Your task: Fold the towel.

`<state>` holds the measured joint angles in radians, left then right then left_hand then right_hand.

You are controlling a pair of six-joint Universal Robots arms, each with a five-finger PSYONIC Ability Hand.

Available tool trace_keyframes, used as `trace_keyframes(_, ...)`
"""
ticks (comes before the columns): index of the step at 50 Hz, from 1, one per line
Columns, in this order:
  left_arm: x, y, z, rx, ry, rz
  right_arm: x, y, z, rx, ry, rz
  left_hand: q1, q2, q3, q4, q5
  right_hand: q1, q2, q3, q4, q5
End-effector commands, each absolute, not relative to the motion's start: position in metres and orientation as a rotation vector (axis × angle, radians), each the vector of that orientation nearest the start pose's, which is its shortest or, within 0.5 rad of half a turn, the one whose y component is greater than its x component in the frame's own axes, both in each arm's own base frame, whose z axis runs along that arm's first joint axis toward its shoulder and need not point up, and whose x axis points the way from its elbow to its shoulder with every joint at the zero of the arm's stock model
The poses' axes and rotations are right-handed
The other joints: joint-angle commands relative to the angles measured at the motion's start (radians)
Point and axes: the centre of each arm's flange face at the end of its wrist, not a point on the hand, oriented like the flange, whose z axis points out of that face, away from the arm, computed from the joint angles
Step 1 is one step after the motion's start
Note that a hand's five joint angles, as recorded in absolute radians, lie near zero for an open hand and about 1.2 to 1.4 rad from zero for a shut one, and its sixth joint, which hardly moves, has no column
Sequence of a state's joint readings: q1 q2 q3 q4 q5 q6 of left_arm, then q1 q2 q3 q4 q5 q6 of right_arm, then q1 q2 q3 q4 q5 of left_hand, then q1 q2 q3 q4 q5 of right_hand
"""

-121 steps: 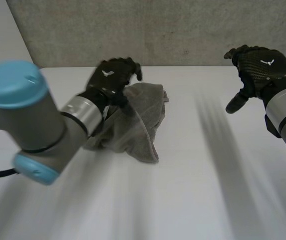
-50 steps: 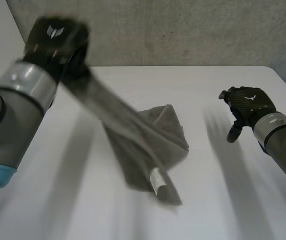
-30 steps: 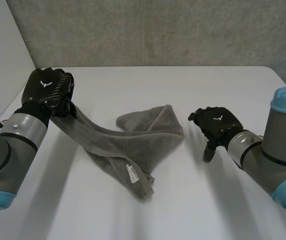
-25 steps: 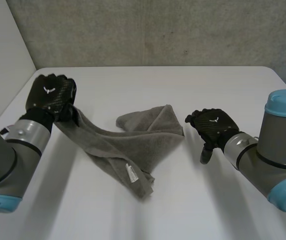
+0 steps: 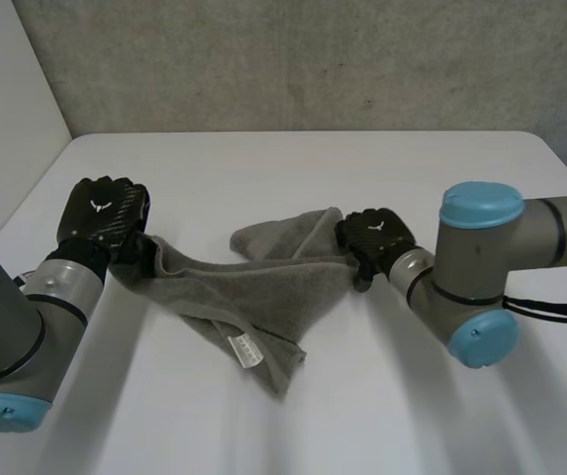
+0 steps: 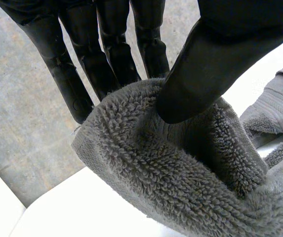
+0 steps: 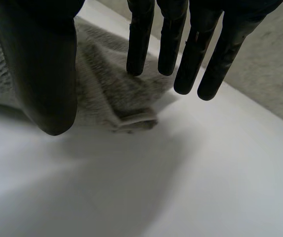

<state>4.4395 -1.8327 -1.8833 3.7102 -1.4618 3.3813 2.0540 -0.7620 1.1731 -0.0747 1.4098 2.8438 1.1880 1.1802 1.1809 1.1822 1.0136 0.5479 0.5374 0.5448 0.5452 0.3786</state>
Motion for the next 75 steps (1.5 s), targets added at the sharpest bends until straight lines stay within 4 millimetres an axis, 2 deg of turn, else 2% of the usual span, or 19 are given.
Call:
trace_keyframes(1,-0.225,-0.287,0.181,0.706,2.207,-2.260,0.343,-0.306,0.114,-1.079,2.150,-1.589,0.076,0.084,0.083,0.082,0.076,0.392,0.402,0.395,0.394,0.387)
trace_keyframes(4,-0.224,-0.293,0.180,0.704,2.209,-2.248,0.348,-0.312,0.128,-1.085,2.106,-1.634,0.208,0.216,0.215,0.214,0.208,0.847,0.858,0.850,0.850,0.842)
trace_keyframes(8,-0.227,-0.308,0.187,0.701,2.168,-2.291,0.357,-0.327,0.159,-1.063,2.007,-1.756,0.208,0.216,0.215,0.214,0.208,0.848,0.859,0.851,0.851,0.843)
trace_keyframes(10,-0.231,-0.332,0.206,0.688,2.078,-2.388,0.367,-0.345,0.222,-1.021,1.823,-1.994,0.208,0.216,0.215,0.214,0.208,0.848,0.859,0.851,0.851,0.843)
trace_keyframes(13,-0.230,-0.345,0.225,0.653,2.003,-2.450,0.369,-0.352,0.261,-0.996,1.705,-2.136,0.208,0.216,0.215,0.214,0.208,0.848,0.859,0.851,0.851,0.843)
trace_keyframes(15,-0.226,-0.367,0.271,0.574,1.824,-2.590,0.362,-0.360,0.345,-0.837,1.449,-2.441,0.208,0.216,0.215,0.214,0.208,0.848,0.859,0.851,0.851,0.843)
trace_keyframes(19,-0.224,-0.373,0.327,0.453,1.631,-2.794,0.346,-0.356,0.407,-0.550,1.234,-2.658,0.208,0.216,0.215,0.214,0.208,0.848,0.859,0.851,0.851,0.843)
trace_keyframes(21,-0.209,-0.366,0.387,0.206,1.419,-3.065,0.331,-0.351,0.437,-0.372,1.121,-2.723,0.208,0.216,0.215,0.214,0.208,0.848,0.859,0.851,0.851,0.843)
trace_keyframes(24,-0.197,-0.362,0.414,0.043,1.309,-3.239,0.332,-0.350,0.431,-0.404,1.153,-2.700,0.208,0.216,0.215,0.214,0.208,0.848,0.859,0.851,0.851,0.843)
trace_keyframes(30,-0.190,-0.364,0.399,-0.034,1.419,-3.274,0.352,-0.338,0.349,-0.952,1.555,-2.350,0.208,0.216,0.215,0.214,0.208,0.848,0.859,0.851,0.851,0.843)
trace_keyframes(36,-0.204,-0.361,0.303,0.189,1.945,-3.051,0.346,-0.317,0.269,-1.228,1.874,-1.938,0.208,0.216,0.215,0.214,0.208,0.848,0.859,0.851,0.851,0.843)
trace_keyframes(38,-0.210,-0.347,0.243,0.326,2.252,-2.887,0.342,-0.314,0.251,-1.242,1.921,-1.880,0.208,0.216,0.215,0.214,0.208,0.848,0.859,0.851,0.851,0.843)
trace_keyframes(43,-0.213,-0.328,0.186,0.418,2.518,-2.678,0.328,-0.300,0.212,-1.280,2.000,-1.784,0.208,0.216,0.215,0.214,0.208,0.848,0.859,0.851,0.851,0.843)
trace_keyframes(50,-0.205,-0.317,0.157,0.517,2.575,-2.464,0.315,-0.277,0.165,-1.410,2.090,-1.643,0.208,0.216,0.215,0.214,0.208,0.848,0.859,0.851,0.851,0.843)
trace_keyframes(62,-0.189,-0.313,0.161,0.532,2.592,-2.290,0.306,-0.264,0.162,-1.455,2.116,-1.613,0.208,0.216,0.215,0.214,0.208,0.711,0.722,0.715,0.714,0.706)
trace_keyframes(63,-0.189,-0.313,0.161,0.532,2.592,-2.290,0.306,-0.264,0.167,-1.444,2.110,-1.630,0.208,0.216,0.215,0.214,0.208,0.290,0.300,0.293,0.293,0.285)
trace_keyframes(64,-0.188,-0.311,0.164,0.530,2.585,-2.300,0.306,-0.264,0.167,-1.443,2.110,-1.630,0.208,0.216,0.215,0.214,0.208,0.286,0.296,0.289,0.288,0.281)
trace_keyframes(65,-0.188,-0.310,0.165,0.530,2.585,-2.300,0.303,-0.267,0.174,-1.424,2.121,-1.664,0.208,0.216,0.215,0.214,0.208,-0.322,-0.311,-0.319,-0.319,-0.327)
trace_keyframes(75,-0.185,-0.302,0.162,0.513,2.603,-2.281,0.266,-0.267,0.205,-1.145,2.218,-1.786,0.208,0.216,0.215,0.214,0.208,-0.305,-0.294,-0.301,-0.302,-0.310)
